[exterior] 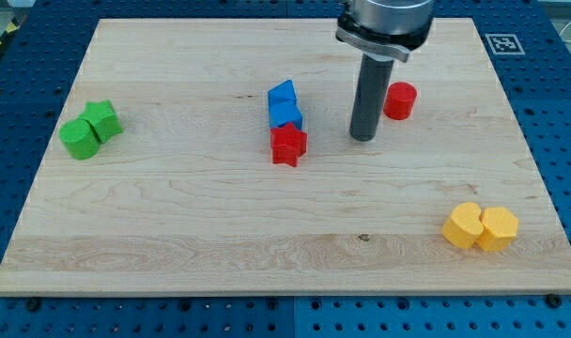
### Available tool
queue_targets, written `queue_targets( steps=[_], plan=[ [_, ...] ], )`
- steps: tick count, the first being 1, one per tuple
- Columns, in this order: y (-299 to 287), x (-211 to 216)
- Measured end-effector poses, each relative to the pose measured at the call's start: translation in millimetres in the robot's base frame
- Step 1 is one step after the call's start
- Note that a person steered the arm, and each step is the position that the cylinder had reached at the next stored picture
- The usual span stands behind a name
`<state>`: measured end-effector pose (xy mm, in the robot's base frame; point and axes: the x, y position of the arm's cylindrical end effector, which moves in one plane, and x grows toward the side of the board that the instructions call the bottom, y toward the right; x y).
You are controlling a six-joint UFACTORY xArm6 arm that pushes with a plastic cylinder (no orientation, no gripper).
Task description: Push the red circle up a bit
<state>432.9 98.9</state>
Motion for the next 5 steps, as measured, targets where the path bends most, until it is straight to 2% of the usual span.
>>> queue_targets(
  steps=[3, 5],
  plan=[
    [71, -4],
    [69, -18]
  ],
)
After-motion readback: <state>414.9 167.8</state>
